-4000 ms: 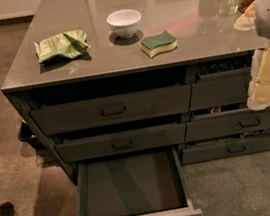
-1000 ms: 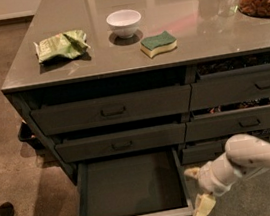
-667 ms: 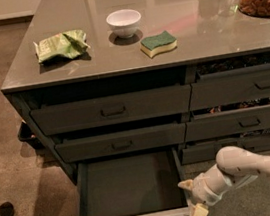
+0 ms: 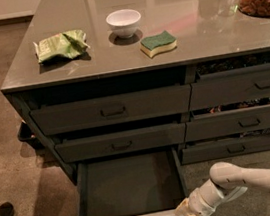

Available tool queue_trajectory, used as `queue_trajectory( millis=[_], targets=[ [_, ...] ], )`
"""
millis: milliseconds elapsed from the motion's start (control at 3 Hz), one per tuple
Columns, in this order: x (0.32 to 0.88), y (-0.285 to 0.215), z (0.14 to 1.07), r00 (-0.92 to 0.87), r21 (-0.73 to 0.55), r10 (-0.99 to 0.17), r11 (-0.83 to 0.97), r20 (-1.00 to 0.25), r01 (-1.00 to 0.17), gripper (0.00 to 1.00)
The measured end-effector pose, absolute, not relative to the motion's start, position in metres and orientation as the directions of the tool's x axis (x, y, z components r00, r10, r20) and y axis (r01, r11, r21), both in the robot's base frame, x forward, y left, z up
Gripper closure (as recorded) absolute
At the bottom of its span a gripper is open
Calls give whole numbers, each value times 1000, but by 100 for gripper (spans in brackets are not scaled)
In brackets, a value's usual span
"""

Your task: Close bottom drawer

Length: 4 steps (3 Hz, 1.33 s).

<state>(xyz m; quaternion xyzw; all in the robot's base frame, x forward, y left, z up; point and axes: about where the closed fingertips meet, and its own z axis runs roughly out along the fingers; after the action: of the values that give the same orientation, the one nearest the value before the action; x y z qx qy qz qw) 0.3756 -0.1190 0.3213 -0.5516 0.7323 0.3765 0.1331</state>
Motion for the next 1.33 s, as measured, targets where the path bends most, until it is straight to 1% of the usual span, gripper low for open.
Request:
queue_trajectory(
  millis=[667,1000,1333],
  targets=[
    [388,-129,236,-442,439,-673,190,-593,-878,88],
    [396,-131,202,-473,445,-657,225,-587,-867,100],
    [401,-129,182,-489,450,-651,244,-581,-859,100]
  ],
)
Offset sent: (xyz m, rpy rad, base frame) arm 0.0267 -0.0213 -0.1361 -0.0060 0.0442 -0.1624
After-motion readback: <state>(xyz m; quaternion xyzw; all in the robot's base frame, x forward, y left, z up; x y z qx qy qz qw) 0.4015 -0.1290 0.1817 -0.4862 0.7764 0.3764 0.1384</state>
